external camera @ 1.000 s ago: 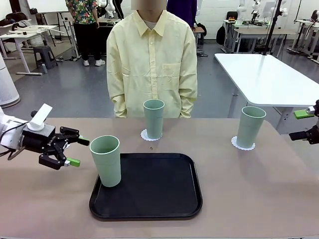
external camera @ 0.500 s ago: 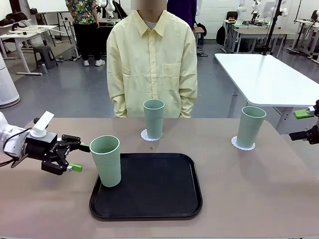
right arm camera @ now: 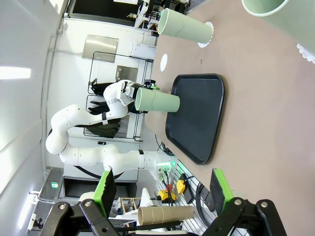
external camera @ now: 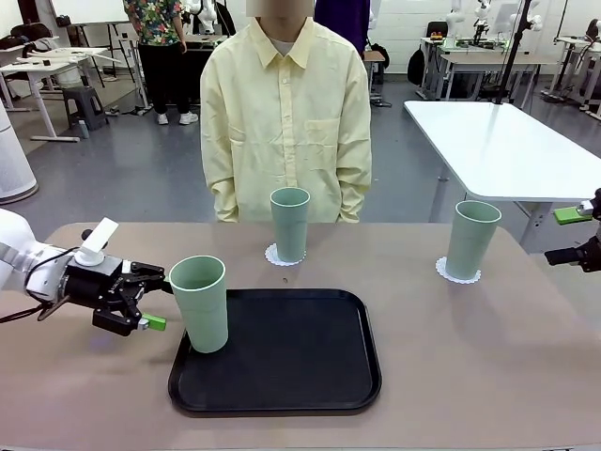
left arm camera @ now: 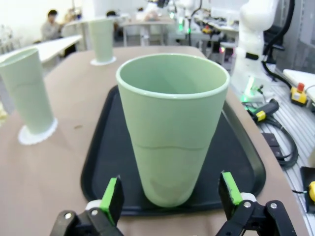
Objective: Place coasters on the table and set cups on them.
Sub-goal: Take one Reusable plastic cup from the Flat Tray and place it on a coaster set by the human.
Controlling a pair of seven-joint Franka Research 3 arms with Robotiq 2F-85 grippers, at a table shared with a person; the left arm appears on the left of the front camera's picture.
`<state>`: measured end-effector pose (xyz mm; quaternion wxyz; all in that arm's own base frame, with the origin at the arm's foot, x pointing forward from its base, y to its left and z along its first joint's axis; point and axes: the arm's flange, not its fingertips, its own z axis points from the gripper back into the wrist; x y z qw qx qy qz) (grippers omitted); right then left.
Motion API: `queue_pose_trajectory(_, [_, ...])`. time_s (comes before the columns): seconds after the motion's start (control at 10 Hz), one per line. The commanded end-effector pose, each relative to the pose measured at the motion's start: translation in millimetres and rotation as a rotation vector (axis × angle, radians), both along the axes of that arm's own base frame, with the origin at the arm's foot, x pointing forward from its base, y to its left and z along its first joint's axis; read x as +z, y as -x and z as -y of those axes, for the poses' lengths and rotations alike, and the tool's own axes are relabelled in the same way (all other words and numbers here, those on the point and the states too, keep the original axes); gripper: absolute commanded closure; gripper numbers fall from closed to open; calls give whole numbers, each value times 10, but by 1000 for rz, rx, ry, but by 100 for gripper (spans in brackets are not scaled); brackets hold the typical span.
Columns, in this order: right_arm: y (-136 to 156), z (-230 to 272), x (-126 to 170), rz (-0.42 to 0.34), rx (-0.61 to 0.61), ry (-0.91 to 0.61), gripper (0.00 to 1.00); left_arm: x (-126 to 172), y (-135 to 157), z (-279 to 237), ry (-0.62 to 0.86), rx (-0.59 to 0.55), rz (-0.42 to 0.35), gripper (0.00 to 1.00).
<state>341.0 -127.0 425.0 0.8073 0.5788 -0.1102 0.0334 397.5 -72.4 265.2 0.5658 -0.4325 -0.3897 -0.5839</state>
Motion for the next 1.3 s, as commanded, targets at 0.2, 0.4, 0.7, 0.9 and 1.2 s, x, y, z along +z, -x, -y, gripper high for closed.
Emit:
queue_pose_trajectory(0.2, [22,-5,14,11,1,-13,0,-100,-88,165,99,-25,110,0])
queue_pose_trajectory(0.4, [22,-5,14,11,1,-13,0,-118,-102,205,131,-50,110,0])
queue_pose_trajectory(0.7, [22,-5,14,11,1,-13,0,-167,-92,253,133,-60,71,0])
queue_pose_trajectory(0.9, [22,-5,14,11,1,-13,0,-177,-98,270,134,-69,66,0])
queue_pose_trajectory(1.2, [22,-5,14,11,1,-13,0,-217,-92,344,127,-82,48,0])
